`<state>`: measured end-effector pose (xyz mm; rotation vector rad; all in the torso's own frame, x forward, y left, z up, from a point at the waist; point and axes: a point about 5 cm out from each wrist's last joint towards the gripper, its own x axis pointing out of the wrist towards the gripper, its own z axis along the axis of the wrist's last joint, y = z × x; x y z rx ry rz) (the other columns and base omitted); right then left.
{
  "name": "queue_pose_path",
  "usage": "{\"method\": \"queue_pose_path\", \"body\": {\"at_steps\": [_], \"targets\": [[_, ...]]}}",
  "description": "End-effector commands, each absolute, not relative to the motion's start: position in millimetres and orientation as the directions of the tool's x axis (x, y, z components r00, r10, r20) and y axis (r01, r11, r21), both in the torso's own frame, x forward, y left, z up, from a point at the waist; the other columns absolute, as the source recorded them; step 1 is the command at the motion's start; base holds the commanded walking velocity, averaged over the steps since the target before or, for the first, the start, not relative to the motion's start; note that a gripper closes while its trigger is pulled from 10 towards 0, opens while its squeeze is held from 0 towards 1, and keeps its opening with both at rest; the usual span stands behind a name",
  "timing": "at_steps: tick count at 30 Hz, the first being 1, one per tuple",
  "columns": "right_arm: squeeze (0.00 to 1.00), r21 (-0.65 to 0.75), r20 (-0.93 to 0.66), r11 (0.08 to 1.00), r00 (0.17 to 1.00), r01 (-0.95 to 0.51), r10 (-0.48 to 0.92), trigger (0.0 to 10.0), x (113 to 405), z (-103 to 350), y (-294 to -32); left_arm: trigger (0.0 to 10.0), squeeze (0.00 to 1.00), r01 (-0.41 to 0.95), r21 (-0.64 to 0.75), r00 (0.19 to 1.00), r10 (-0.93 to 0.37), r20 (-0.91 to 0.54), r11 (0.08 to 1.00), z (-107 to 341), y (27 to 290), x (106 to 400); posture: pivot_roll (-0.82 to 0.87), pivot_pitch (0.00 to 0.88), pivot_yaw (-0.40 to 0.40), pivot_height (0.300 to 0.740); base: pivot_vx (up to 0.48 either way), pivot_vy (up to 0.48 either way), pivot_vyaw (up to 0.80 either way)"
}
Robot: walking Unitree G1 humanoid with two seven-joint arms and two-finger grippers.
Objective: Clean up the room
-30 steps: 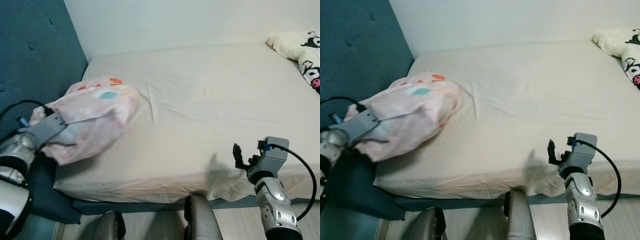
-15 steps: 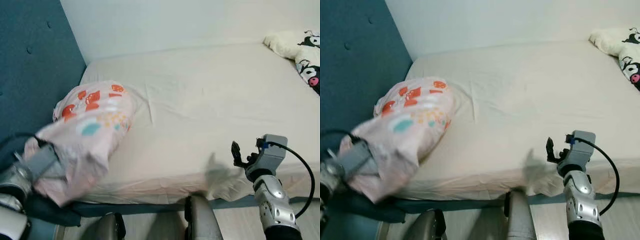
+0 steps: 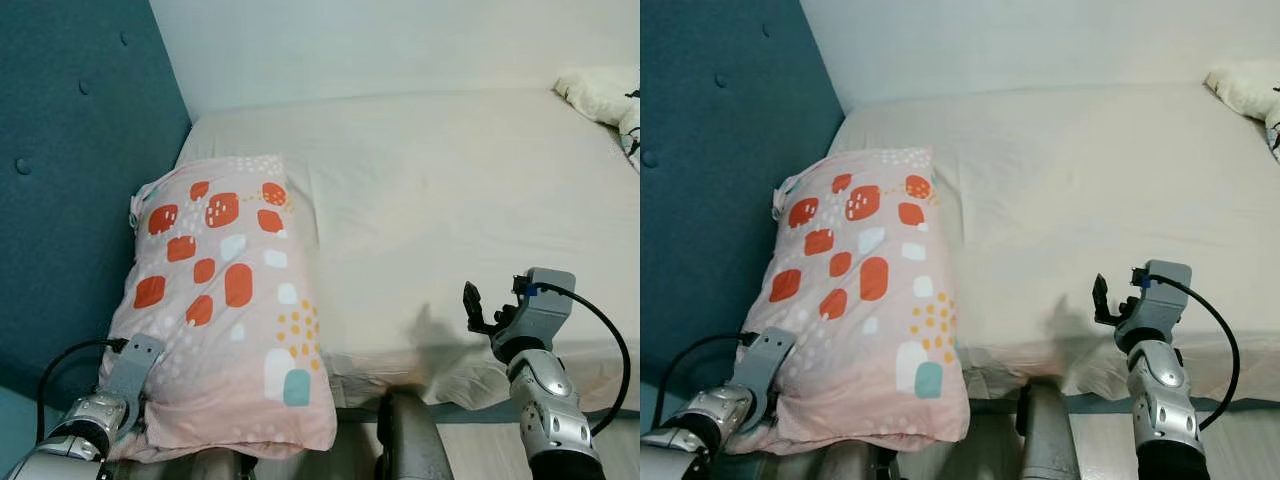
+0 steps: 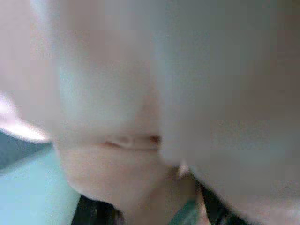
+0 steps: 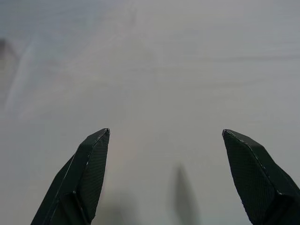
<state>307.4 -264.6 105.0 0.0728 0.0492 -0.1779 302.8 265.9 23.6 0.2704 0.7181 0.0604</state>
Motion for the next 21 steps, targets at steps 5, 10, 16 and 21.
{"method": "queue_pose_path", "body": {"at_steps": [5,10,16,21], "targets": [[0.0,0.074,-0.087,0.984,0.984,0.163,-0.157,10.0,308.1,97.7,-259.0,10.0,1.0,-0.026,0.265,0.922,0.126,-0.365,0.964,77.5,258.9,342.1,-0.07,0.22,0.022,0.596,0.0,0.0,0.0],[0.0,0.074,-0.086,0.984,0.984,0.163,-0.157,10.0,308.5,97.8,-259.1,10.0,1.0,-0.07,0.342,0.941,0.176,-0.289,0.937,94.6,267.7,348.1,-0.07,0.217,0.022,0.596,0.0,0.0,0.0],[0.0,0.074,-0.083,0.984,0.984,0.164,-0.158,10.0,310.0,98.7,-259.9,10.0,1.0,-0.127,0.375,0.935,0.237,-0.263,0.918,101.6,277.9,348.3,-0.06,0.211,0.022,0.596,0.0,0.0,0.0],[0.0,0.076,-0.082,0.984,0.985,0.159,-0.153,10.0,311.3,98.3,-257.5,10.0,1.0,-0.078,0.117,0.946,0.111,-0.305,0.99,79.7,244.4,346.1,-0.06,0.213,0.023,0.596,0.0,0.0,0.0]]}}
